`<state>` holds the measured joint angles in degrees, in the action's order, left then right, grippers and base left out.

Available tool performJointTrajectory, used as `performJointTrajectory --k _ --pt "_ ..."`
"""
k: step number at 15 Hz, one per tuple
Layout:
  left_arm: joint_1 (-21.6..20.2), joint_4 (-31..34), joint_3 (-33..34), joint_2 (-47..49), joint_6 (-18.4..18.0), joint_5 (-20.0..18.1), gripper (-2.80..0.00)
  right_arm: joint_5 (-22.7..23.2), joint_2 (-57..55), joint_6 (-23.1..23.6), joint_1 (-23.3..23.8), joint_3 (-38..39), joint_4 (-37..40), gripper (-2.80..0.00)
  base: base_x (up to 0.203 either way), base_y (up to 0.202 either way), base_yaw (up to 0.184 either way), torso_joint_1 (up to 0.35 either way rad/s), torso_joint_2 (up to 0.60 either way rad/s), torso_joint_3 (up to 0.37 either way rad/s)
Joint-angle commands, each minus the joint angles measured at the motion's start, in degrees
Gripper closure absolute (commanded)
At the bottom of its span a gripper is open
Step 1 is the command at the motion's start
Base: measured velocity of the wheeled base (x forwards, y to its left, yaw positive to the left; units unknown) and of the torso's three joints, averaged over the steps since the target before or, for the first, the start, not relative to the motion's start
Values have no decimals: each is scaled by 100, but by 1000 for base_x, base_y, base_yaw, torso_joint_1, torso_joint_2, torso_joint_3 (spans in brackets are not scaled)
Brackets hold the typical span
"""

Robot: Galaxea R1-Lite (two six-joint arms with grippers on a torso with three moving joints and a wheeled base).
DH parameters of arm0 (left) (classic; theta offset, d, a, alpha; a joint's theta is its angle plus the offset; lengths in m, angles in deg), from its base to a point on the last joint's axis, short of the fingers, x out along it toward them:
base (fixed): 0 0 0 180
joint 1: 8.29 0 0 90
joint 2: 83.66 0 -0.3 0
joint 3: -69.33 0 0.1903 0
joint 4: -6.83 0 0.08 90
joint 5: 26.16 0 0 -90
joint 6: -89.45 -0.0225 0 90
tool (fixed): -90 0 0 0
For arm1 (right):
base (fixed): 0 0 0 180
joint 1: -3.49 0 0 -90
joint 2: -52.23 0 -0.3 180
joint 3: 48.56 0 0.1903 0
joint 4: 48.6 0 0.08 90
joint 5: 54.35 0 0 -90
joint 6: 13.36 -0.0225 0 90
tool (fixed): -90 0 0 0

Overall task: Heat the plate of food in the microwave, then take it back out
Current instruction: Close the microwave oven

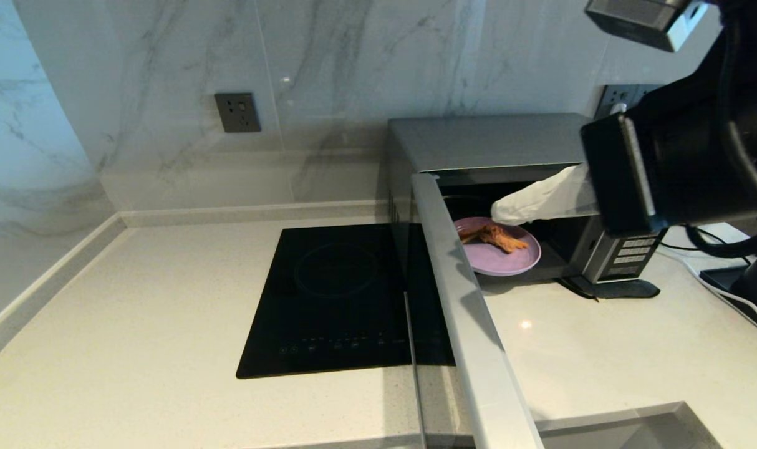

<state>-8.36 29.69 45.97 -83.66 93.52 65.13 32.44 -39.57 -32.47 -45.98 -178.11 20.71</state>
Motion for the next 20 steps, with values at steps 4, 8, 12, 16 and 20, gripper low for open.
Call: performJointTrajectory --k 4,8,12,16,20 --pt "-1 -2 0 9 6 5 0 -145 -624 -310 -794 15 28 0 0 0 0 0 0 0" --pt "-1 -2 0 9 6 3 0 -154 -784 -382 -931 74 37 0 0 0 0 0 0 0" --pt "-1 -2 0 9 6 3 0 -662 -821 -460 -950 282 37 0 0 0 0 0 0 0" --pt "-1 -2 0 9 6 3 0 -1376 -727 -683 -942 297 322 0 0 0 0 0 0 0" --pt "-1 -2 0 9 6 11 0 -1997 -551 -814 -907 428 482 0 0 0 0 0 0 0"
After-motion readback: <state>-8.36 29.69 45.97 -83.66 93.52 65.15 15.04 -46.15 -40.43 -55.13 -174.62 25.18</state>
